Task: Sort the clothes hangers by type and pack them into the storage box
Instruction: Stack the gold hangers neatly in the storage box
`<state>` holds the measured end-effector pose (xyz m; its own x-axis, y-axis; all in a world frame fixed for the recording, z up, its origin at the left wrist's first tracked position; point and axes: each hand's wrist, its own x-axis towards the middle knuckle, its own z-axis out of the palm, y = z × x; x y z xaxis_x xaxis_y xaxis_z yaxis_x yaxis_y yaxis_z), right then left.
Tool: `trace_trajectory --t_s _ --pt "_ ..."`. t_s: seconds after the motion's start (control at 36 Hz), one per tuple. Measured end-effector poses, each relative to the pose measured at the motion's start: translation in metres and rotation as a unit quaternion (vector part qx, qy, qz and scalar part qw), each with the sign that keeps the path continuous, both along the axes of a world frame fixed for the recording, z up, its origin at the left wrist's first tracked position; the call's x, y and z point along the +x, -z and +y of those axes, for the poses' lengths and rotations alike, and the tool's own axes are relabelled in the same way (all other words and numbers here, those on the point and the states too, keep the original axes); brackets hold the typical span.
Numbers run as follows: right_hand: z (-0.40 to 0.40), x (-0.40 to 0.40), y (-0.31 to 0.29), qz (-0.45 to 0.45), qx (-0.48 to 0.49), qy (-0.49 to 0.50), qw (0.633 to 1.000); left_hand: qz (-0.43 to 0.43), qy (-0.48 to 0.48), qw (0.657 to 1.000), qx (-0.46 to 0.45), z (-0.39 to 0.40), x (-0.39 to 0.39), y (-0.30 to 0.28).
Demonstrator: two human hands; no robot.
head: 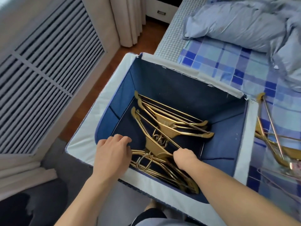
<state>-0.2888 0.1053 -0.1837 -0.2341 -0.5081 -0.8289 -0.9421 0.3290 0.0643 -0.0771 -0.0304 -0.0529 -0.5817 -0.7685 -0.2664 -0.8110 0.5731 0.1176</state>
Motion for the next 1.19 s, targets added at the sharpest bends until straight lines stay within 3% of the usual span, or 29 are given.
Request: trace_trajectory --t_s 0.14,0.25,0.33,0.44,0.5,0.56,0.67,0.78,0.89,0.97,1.14,1.19 --pt "-0.011 -0.006 -0.021 -0.017 -0.025 0.011 0.999 -0.003 0.008 1.0 0.023 0.004 -0.01 -0.008" --pt "-0.015 -0.031 -0.068 -0.065 -0.18 0.12 0.974 0.068 -0.014 0.992 0.11 0.01 -0.04 -0.006" --pt "0.004 -0.065 -0.119 -0.093 -0.346 0.247 0.9 0.116 0.01 0.979 0.17 0.026 -0.085 -0.016" --pt "0.067 -0.122 -0.17 -0.02 -0.555 0.376 0.742 0.19 0.065 0.954 0.222 0.07 -0.16 -0.043" --pt "0.115 -0.152 -0.176 0.017 -0.565 0.458 0.686 0.224 0.078 0.934 0.266 0.101 -0.196 -0.059" --pt "0.175 -0.184 -0.164 0.046 -0.519 0.534 0.666 0.24 0.093 0.907 0.334 0.14 -0.233 -0.072" --pt "0.282 -0.222 -0.116 0.063 -0.313 0.567 0.759 0.206 0.13 0.877 0.414 0.201 -0.28 -0.07" --pt "0.36 -0.248 -0.062 0.051 -0.174 0.533 0.827 0.109 0.131 0.896 0.41 0.266 -0.319 -0.038" --pt "0.378 -0.289 -0.005 0.03 -0.19 0.526 0.829 0.045 0.062 0.905 0.418 0.308 -0.339 -0.005" --pt "0.362 -0.323 0.024 0.083 -0.249 0.498 0.827 0.018 0.022 0.915 0.402 0.325 -0.342 0.011" --pt "0.339 -0.378 0.106 0.141 -0.218 0.389 0.884 -0.004 -0.094 0.906 0.413 0.352 -0.344 0.045" --pt "0.334 -0.387 0.117 0.125 -0.238 0.415 0.869 -0.013 -0.122 0.905 0.408 0.357 -0.344 0.052"
